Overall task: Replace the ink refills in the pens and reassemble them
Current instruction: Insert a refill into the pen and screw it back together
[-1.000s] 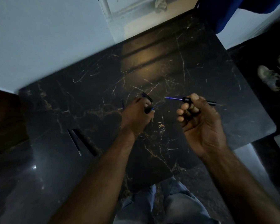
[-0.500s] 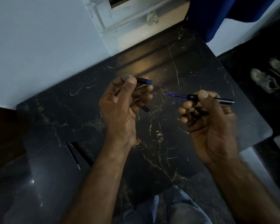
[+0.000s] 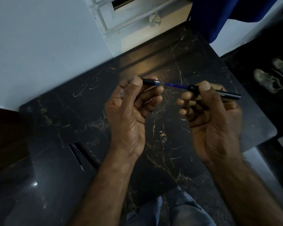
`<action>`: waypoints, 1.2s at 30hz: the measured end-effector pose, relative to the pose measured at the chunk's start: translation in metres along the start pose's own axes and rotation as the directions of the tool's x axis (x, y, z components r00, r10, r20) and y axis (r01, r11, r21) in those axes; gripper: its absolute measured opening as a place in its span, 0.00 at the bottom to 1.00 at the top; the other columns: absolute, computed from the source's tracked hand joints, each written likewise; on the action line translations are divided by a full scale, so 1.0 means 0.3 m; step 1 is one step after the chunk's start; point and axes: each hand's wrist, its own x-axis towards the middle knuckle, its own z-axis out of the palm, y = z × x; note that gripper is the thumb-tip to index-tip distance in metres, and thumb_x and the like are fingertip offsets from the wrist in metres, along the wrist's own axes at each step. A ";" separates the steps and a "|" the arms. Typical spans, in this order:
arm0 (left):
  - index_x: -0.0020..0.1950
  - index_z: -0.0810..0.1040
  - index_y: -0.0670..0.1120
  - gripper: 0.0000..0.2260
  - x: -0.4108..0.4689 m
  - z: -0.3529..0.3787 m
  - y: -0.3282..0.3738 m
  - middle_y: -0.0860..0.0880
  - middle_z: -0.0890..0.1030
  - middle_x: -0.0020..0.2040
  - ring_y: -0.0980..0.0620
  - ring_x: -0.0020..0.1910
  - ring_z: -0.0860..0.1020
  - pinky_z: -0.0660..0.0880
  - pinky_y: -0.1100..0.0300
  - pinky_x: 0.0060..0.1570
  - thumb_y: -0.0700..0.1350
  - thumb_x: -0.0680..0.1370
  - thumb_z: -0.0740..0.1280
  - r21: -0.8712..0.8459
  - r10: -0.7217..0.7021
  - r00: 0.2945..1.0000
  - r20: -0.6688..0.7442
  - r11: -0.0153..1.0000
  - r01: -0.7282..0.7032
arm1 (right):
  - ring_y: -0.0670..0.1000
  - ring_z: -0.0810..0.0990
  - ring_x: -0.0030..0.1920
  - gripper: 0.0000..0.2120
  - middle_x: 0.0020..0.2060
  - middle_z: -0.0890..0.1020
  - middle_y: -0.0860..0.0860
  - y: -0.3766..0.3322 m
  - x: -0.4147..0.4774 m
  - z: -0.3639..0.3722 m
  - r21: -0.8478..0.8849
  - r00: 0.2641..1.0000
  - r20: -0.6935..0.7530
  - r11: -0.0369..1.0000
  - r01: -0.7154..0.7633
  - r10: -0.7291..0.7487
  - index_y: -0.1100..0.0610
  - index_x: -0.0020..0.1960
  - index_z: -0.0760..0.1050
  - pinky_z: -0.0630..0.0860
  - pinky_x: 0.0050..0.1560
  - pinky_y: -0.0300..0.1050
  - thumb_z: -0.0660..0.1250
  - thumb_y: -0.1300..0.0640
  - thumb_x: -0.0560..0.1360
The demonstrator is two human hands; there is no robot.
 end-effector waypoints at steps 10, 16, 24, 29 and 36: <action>0.52 0.80 0.45 0.01 -0.011 -0.020 0.009 0.43 0.88 0.48 0.49 0.43 0.89 0.84 0.59 0.40 0.40 0.83 0.68 0.033 0.070 0.997 -0.030 0.997 -0.069 | 0.54 0.87 0.41 0.07 0.40 0.86 0.56 0.015 -0.005 0.007 -0.031 0.998 0.057 0.999 0.015 -0.013 0.63 0.54 0.75 0.82 0.38 0.43 0.68 0.60 0.80; 0.51 0.80 0.46 0.03 -0.019 -0.037 0.012 0.44 0.88 0.48 0.49 0.43 0.89 0.84 0.59 0.41 0.38 0.81 0.69 0.074 0.104 0.995 -0.011 0.992 -0.103 | 0.54 0.86 0.41 0.06 0.40 0.85 0.55 0.012 -0.007 0.010 -0.051 0.995 0.100 0.999 0.010 -0.005 0.63 0.53 0.75 0.82 0.38 0.44 0.67 0.60 0.80; 0.53 0.79 0.44 0.06 -0.053 -0.028 -0.031 0.45 0.89 0.47 0.49 0.46 0.89 0.84 0.58 0.46 0.37 0.79 0.73 0.111 0.089 0.996 0.029 0.990 -0.092 | 0.54 0.84 0.38 0.09 0.38 0.84 0.56 0.037 -0.012 0.037 -0.116 0.992 0.120 0.992 0.048 -0.034 0.65 0.53 0.76 0.81 0.37 0.47 0.71 0.60 0.77; 0.54 0.80 0.43 0.07 -0.052 -0.033 -0.034 0.47 0.89 0.47 0.51 0.46 0.88 0.84 0.58 0.47 0.34 0.78 0.73 0.109 0.104 0.994 0.042 0.988 -0.108 | 0.53 0.83 0.36 0.08 0.37 0.84 0.55 0.049 -0.008 0.038 -0.111 0.993 0.118 0.993 0.042 -0.028 0.65 0.52 0.78 0.80 0.35 0.47 0.72 0.60 0.77; 0.56 0.82 0.45 0.08 -0.061 -0.042 -0.036 0.47 0.88 0.50 0.50 0.47 0.88 0.84 0.58 0.49 0.37 0.78 0.74 0.128 0.123 0.989 0.085 0.983 -0.133 | 0.49 0.74 0.24 0.14 0.27 0.77 0.50 0.057 0.005 0.045 -0.245 0.999 0.043 0.969 0.001 0.010 0.54 0.37 0.79 0.72 0.24 0.43 0.71 0.55 0.81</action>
